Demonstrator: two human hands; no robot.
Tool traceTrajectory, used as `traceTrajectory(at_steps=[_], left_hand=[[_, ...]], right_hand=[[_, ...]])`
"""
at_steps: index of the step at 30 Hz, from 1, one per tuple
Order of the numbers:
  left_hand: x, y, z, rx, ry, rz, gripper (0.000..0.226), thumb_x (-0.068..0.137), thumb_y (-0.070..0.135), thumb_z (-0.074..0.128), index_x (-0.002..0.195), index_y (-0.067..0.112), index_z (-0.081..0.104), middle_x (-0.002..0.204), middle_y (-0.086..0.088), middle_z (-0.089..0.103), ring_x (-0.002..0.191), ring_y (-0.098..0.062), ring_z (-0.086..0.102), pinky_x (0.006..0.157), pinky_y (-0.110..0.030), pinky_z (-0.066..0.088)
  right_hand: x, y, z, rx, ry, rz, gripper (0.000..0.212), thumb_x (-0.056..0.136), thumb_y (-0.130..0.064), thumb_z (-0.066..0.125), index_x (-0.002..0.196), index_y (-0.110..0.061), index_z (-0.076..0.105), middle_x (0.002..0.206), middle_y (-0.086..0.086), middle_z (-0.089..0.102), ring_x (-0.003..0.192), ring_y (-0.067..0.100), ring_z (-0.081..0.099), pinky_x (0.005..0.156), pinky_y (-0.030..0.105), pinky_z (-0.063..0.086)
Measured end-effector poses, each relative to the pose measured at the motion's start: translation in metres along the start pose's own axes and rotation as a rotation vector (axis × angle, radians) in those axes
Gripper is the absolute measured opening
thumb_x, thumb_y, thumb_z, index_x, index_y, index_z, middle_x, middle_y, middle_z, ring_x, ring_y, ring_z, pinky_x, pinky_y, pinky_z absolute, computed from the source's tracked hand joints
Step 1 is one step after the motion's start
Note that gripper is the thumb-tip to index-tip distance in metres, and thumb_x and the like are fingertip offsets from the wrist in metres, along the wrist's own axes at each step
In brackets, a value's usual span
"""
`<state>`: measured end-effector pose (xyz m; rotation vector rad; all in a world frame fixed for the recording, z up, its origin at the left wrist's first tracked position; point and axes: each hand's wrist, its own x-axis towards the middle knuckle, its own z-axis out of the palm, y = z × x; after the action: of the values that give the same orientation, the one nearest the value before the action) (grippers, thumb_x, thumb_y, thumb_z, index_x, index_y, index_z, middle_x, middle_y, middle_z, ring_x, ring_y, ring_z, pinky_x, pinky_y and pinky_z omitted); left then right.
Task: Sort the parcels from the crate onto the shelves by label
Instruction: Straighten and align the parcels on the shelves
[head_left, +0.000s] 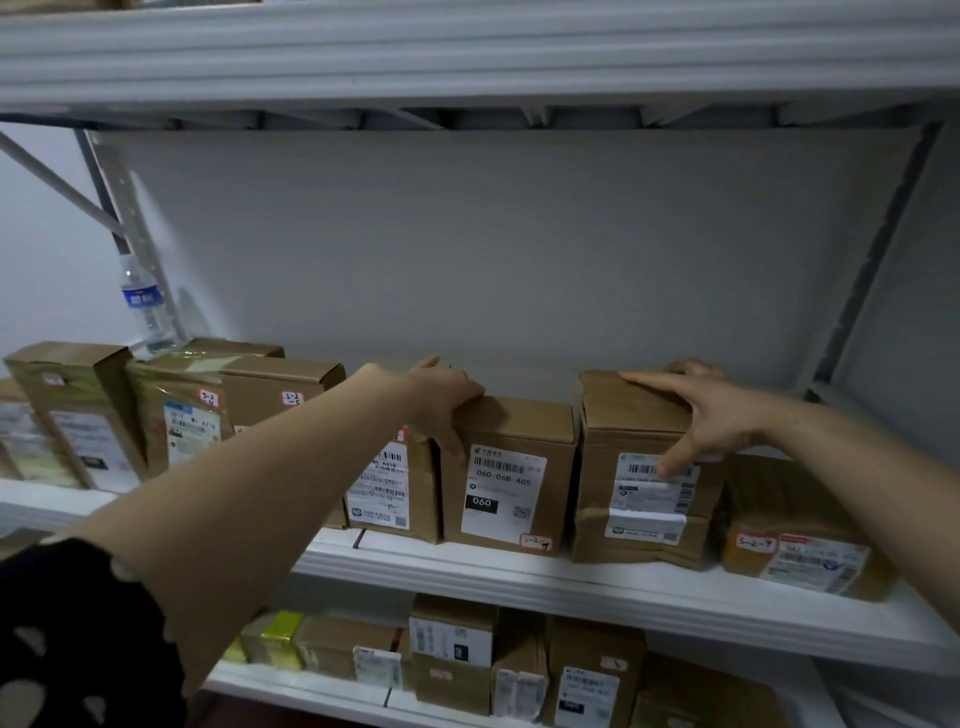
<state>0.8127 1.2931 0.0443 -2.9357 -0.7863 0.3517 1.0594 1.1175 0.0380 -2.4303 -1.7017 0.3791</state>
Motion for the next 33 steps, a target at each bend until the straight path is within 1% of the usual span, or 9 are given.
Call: traceTrajectory(at_steps=[8, 13, 16, 18, 21, 24, 26, 29, 33], left_hand=[[-0.004, 0.000, -0.001, -0.076, -0.018, -0.041, 0.081, 0.078, 0.041, 0.074, 0.145, 0.020, 0.033, 0.140, -0.003, 0.044, 0.129, -0.024, 0.036, 0.110, -0.039, 0.023], [-0.006, 0.016, -0.007, -0.075, 0.015, -0.079, 0.109, 0.073, 0.052, 0.074, 0.153, 0.015, 0.009, 0.157, -0.007, 0.020, 0.145, -0.025, 0.015, 0.118, -0.041, 0.001], [-0.003, 0.038, -0.019, -0.080, 0.104, -0.040, 0.121, 0.068, 0.062, 0.072, 0.153, 0.019, -0.002, 0.161, -0.006, 0.001, 0.147, -0.025, -0.003, 0.117, -0.041, -0.005], [0.002, 0.058, -0.028, -0.105, 0.161, 0.020, 0.121, 0.067, 0.064, 0.072, 0.153, 0.023, -0.004, 0.161, -0.005, -0.006, 0.147, -0.026, -0.008, 0.117, -0.041, -0.004], [0.012, 0.092, -0.040, -0.143, 0.220, 0.156, 0.116, 0.069, 0.062, 0.071, 0.153, 0.028, -0.002, 0.161, -0.003, -0.007, 0.147, -0.025, -0.008, 0.118, -0.041, 0.000], [0.023, 0.124, -0.043, -0.175, 0.215, 0.251, 0.105, 0.075, 0.056, 0.070, 0.153, 0.026, 0.005, 0.161, 0.001, 0.004, 0.147, -0.021, -0.002, 0.118, -0.040, 0.008], [0.030, 0.140, -0.040, -0.155, 0.178, 0.291, 0.095, 0.081, 0.051, 0.068, 0.153, 0.026, 0.011, 0.159, 0.002, 0.014, 0.146, -0.020, 0.009, 0.116, -0.038, 0.016], [0.037, 0.151, -0.032, -0.077, 0.138, 0.290, 0.077, 0.089, 0.039, 0.062, 0.152, 0.027, 0.018, 0.158, 0.002, 0.020, 0.140, -0.022, 0.028, 0.110, -0.035, 0.028], [0.037, 0.150, -0.029, -0.111, 0.160, 0.256, 0.070, 0.091, 0.029, 0.061, 0.150, 0.031, 0.024, 0.159, 0.006, 0.017, 0.141, -0.022, 0.028, 0.113, -0.035, 0.025]], right_hand=[[0.001, -0.006, 0.001, 0.019, 0.001, 0.013, 0.110, 0.063, -0.032, 0.087, 0.146, -0.048, 0.016, 0.140, 0.002, 0.022, 0.133, 0.027, 0.020, 0.109, 0.046, 0.030], [-0.004, -0.007, 0.001, 0.009, -0.033, 0.044, 0.113, 0.063, -0.048, 0.082, 0.149, -0.044, 0.009, 0.157, 0.002, 0.004, 0.144, 0.029, 0.005, 0.116, 0.049, 0.018], [-0.014, -0.006, -0.003, 0.200, 0.076, 0.061, 0.099, 0.066, -0.071, 0.059, 0.148, -0.045, 0.011, 0.160, -0.002, -0.003, 0.147, 0.027, 0.001, 0.116, 0.052, 0.014], [-0.019, 0.006, -0.007, 0.385, 0.240, 0.060, 0.074, 0.084, -0.065, 0.046, 0.149, -0.041, 0.019, 0.160, -0.003, 0.008, 0.146, 0.024, 0.009, 0.115, 0.047, 0.016], [-0.030, 0.039, -0.009, 0.480, 0.426, 0.088, 0.048, 0.100, -0.033, 0.040, 0.147, -0.029, 0.031, 0.156, 0.000, 0.025, 0.143, 0.019, 0.021, 0.112, 0.036, 0.021], [-0.050, 0.076, 0.002, 0.435, 0.409, 0.216, 0.061, 0.089, -0.008, 0.050, 0.146, -0.024, 0.034, 0.152, 0.005, 0.033, 0.138, 0.022, 0.031, 0.107, 0.035, 0.031], [-0.060, 0.095, 0.018, 0.263, 0.236, 0.321, 0.075, 0.084, -0.018, 0.063, 0.148, -0.029, 0.027, 0.156, 0.005, 0.025, 0.140, 0.025, 0.026, 0.111, 0.039, 0.028], [-0.069, 0.113, 0.048, -0.048, -0.028, 0.418, 0.107, 0.069, -0.053, 0.076, 0.150, -0.042, 0.007, 0.161, 0.004, 0.001, 0.146, 0.032, -0.003, 0.114, 0.056, 0.006], [-0.073, 0.125, 0.073, -0.126, -0.032, 0.390, 0.105, 0.074, -0.044, 0.077, 0.149, -0.046, 0.003, 0.160, 0.003, -0.007, 0.145, 0.033, -0.014, 0.115, 0.053, 0.011]])
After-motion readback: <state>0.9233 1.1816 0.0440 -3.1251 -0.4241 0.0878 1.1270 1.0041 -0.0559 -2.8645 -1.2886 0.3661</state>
